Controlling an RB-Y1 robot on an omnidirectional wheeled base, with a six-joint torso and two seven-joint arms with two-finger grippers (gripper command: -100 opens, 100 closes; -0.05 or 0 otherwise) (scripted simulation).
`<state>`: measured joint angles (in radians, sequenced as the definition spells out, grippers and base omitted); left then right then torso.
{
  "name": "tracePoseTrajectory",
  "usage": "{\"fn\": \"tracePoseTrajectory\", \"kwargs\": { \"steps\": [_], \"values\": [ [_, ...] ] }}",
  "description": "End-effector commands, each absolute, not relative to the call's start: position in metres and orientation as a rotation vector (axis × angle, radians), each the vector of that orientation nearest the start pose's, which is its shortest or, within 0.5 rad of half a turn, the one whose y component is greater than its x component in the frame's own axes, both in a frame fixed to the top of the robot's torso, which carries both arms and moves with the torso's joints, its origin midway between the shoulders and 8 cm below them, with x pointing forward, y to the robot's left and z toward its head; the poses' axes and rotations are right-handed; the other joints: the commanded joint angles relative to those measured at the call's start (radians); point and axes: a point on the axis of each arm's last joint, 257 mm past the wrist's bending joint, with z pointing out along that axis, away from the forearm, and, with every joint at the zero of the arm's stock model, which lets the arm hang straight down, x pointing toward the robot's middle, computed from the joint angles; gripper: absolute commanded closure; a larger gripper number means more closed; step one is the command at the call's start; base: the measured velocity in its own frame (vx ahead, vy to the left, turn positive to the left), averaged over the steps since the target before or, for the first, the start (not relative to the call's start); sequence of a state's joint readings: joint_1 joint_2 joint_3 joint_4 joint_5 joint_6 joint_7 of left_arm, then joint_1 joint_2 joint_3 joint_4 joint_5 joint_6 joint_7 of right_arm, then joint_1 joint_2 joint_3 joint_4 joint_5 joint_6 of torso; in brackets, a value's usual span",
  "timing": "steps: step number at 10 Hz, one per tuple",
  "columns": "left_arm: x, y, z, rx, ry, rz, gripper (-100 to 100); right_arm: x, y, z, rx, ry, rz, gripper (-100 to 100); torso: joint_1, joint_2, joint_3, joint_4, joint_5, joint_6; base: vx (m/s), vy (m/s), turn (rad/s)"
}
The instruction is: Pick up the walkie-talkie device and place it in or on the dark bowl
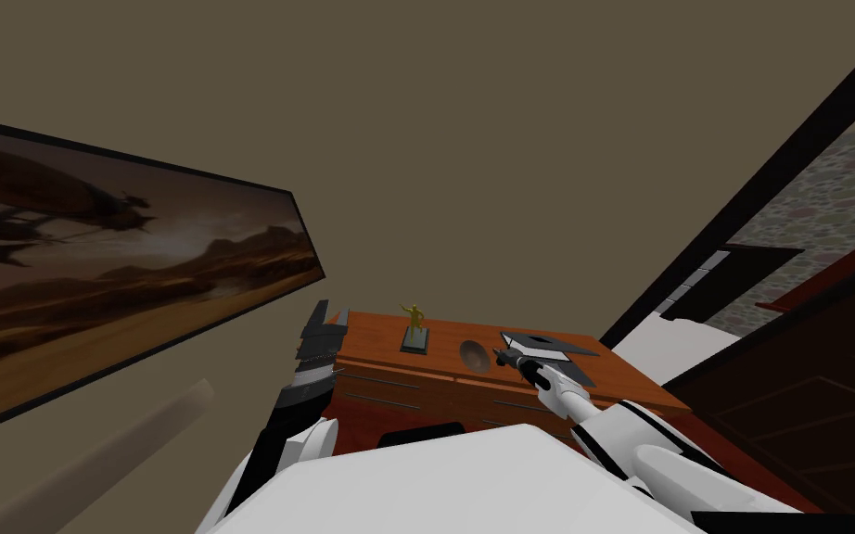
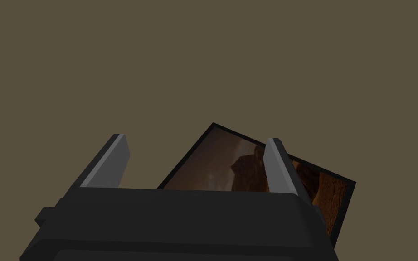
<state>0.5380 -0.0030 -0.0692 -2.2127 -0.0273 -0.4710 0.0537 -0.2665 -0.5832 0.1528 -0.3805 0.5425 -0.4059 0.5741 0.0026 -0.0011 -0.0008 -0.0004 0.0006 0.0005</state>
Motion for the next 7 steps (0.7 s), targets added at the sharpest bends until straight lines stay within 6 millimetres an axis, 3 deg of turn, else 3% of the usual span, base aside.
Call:
{"fn": "tracePoseTrajectory", "kwargs": {
  "steps": [1,2,6,7],
  "values": [
    [0.3604,0.2602,-0.0252,-0.781,0.703,-1.359,0,0.4338,-0.5037,-0.4786,-0.019,2.210,-0.127,-100,0.000,0.000,0.000,0.000,0.000,0.000,0.001,0.009,0.000],
    [0.3604,0.2602,-0.0252,-0.781,0.703,-1.359,0,0.4331,-0.5037,-0.4790,-0.020,2.212,-0.124,100,-0.001,0.001,0.000,0.000,0.000,0.000,0.000,0.000,0.000],
    [0.3604,0.2602,-0.0252,-0.781,0.703,-1.359,0,0.4333,-0.5039,-0.4787,-0.019,2.211,-0.125,100,-0.002,0.001,0.000,0.000,-0.001,0.000,0.000,0.000,0.000],
    [0.3604,0.2602,-0.0252,-0.781,0.703,-1.359,0,0.4333,-0.5039,-0.4788,-0.019,2.211,-0.125,0,-0.002,0.001,0.000,0.000,-0.001,0.000,0.000,0.000,0.000]
  ]
}}
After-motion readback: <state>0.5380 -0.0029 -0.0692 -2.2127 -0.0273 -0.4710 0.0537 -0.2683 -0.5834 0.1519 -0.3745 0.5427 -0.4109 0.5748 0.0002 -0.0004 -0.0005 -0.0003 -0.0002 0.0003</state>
